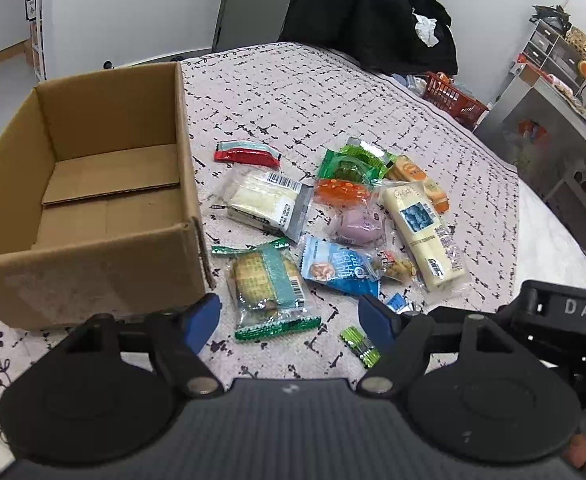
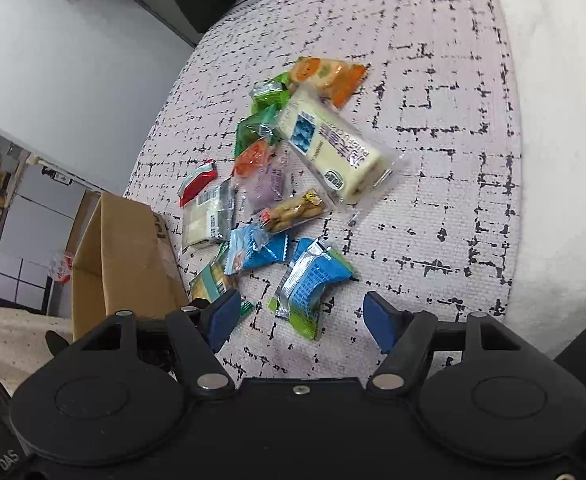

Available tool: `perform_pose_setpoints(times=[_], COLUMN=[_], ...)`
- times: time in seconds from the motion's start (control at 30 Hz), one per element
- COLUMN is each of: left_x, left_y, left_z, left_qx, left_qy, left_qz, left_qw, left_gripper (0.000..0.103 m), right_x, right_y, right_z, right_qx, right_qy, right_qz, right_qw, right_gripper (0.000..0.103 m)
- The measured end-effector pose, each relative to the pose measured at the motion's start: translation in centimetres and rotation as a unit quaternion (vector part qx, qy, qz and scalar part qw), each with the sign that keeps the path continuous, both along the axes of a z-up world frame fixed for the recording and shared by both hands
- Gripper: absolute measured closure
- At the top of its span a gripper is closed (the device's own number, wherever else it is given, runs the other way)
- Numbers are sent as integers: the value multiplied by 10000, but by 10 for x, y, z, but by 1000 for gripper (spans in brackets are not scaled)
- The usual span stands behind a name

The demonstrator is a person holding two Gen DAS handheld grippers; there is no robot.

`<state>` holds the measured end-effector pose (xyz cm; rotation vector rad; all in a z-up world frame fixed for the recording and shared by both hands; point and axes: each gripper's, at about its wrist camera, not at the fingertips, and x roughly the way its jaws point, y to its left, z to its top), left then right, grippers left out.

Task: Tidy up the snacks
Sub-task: 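Reach the right gripper to the blue-wrapped snack and grasp it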

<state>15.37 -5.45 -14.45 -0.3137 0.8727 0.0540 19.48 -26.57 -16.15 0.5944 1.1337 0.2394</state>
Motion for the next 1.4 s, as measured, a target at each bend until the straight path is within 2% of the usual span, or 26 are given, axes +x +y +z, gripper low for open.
perform_pose_setpoints(times=[0.2, 0.37, 0.47, 0.67, 0.7, 0.73, 0.77, 0.9, 1.1, 1.2, 1.23, 1.27, 1.4], left_x=[15, 24, 30, 35, 35, 36, 35, 32, 22, 16, 13, 12, 3], left_y=[-5, -7, -7, -15, -18, -19, -19, -15, -10, -7, -6, -5, -3], left_z=[-15, -26, -33, -40, -41, -40, -40, -37, -29, -24, -21, -19, -6], left_qx=[94, 206, 163, 460, 595, 679, 730, 593, 284, 159, 132, 113, 36], left_qy=[111, 279, 398, 467, 524, 552, 573, 609, 631, 635, 612, 583, 468], left_qz=[73, 236, 263, 228, 185, 194, 220, 138, 32, -12, -38, -66, -191], left_qw=[9999, 9991, 9987, 9976, 9967, 9960, 9954, 9963, 9976, 9979, 9980, 9982, 9987], left_gripper=[28, 28, 28, 29, 34, 40, 43, 44, 44, 44, 44, 44, 44], right_x=[9, 18, 21, 25, 26, 26, 27, 28, 29, 31, 31, 31, 28], right_y=[-2, 1, 1, 5, 5, 6, 7, 13, 14, 18, 18, 19, 17], right_z=[-15, -27, -31, -35, -35, -35, -35, -34, -33, -33, -33, -34, -29], right_qx=[171, 211, 225, 155, 131, 83, 14, -245, -274, -348, -365, -351, -361], right_qy=[273, 439, 515, 526, 522, 511, 499, 474, 514, 491, 486, 492, 484], right_qz=[-66, -51, -51, -35, -39, -45, -44, -17, -215, -349, -386, -404, -563], right_qw=[9995, 9988, 9984, 9985, 9985, 9986, 9987, 9986, 9981, 9976, 9974, 9974, 9966], right_gripper=[37, 47, 47, 48, 49, 53, 59, 62, 62, 69, 78, 81, 85])
